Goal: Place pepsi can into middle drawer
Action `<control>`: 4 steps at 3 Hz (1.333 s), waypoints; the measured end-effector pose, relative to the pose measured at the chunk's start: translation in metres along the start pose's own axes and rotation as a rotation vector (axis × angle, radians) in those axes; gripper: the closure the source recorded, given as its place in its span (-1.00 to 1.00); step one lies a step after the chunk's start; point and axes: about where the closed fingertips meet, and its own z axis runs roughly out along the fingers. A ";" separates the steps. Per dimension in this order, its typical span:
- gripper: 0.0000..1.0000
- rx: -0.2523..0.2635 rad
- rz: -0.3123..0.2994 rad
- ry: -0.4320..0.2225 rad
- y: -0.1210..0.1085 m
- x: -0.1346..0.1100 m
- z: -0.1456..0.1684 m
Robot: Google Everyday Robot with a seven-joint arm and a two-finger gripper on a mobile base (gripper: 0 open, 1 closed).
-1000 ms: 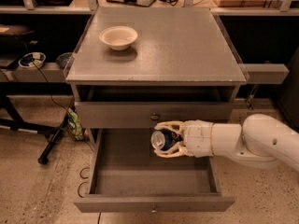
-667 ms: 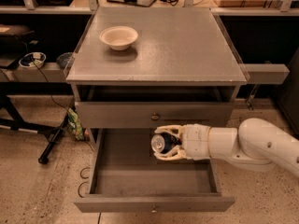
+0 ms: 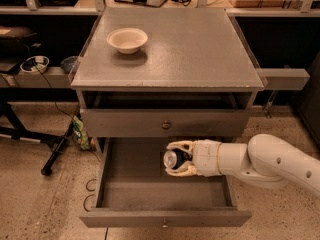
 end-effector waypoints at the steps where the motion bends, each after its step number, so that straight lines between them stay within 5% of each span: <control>1: 1.00 -0.010 0.019 0.047 0.006 0.019 0.014; 3: 1.00 -0.078 0.053 0.116 0.022 0.060 0.063; 4: 1.00 -0.078 0.053 0.116 0.022 0.060 0.063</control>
Offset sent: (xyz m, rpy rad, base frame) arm 0.0256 0.0145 -0.0764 -0.0972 0.0914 -0.0406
